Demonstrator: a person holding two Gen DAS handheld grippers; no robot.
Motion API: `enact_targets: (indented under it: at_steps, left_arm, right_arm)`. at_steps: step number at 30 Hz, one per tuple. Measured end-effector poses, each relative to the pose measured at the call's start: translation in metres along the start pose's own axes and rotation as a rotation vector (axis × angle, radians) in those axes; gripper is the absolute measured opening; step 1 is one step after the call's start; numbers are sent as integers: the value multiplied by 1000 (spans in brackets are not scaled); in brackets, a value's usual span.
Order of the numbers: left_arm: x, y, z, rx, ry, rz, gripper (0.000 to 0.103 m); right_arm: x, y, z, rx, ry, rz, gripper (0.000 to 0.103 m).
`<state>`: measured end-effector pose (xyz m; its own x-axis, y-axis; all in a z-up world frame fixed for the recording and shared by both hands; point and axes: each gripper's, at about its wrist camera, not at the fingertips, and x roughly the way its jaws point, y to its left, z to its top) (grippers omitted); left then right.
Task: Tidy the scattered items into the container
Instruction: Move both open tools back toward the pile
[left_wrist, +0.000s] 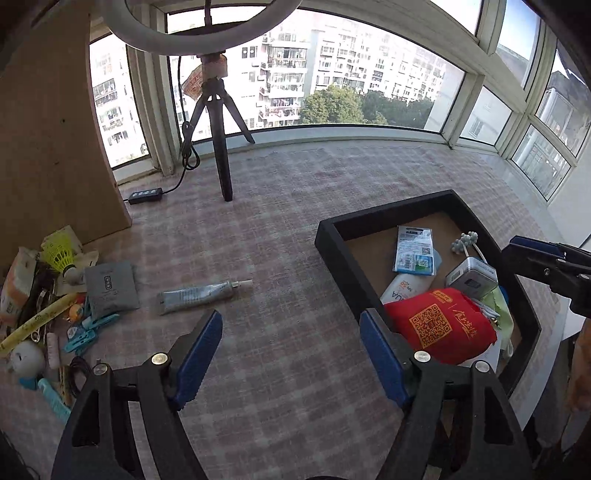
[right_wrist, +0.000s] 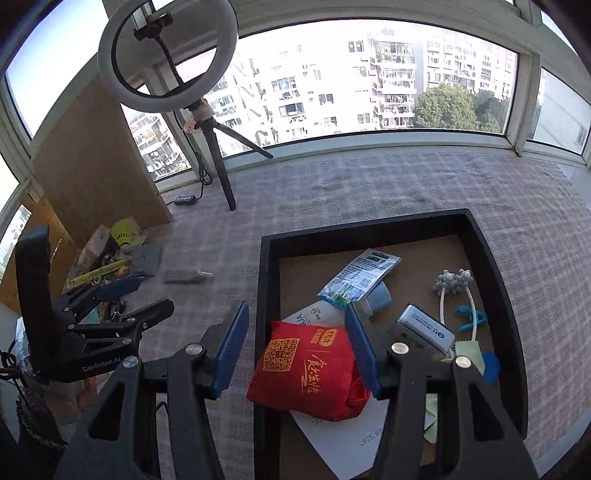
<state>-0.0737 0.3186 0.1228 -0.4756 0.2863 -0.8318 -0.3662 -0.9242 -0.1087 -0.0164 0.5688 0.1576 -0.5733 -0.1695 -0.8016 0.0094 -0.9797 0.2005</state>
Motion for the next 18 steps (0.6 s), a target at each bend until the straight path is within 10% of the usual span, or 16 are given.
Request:
enact_targets:
  at_steps: [18]
  left_arm:
    - [-27, 146, -106, -199, 113, 123, 59]
  right_arm:
    - [114, 168, 22, -454, 171, 151, 43]
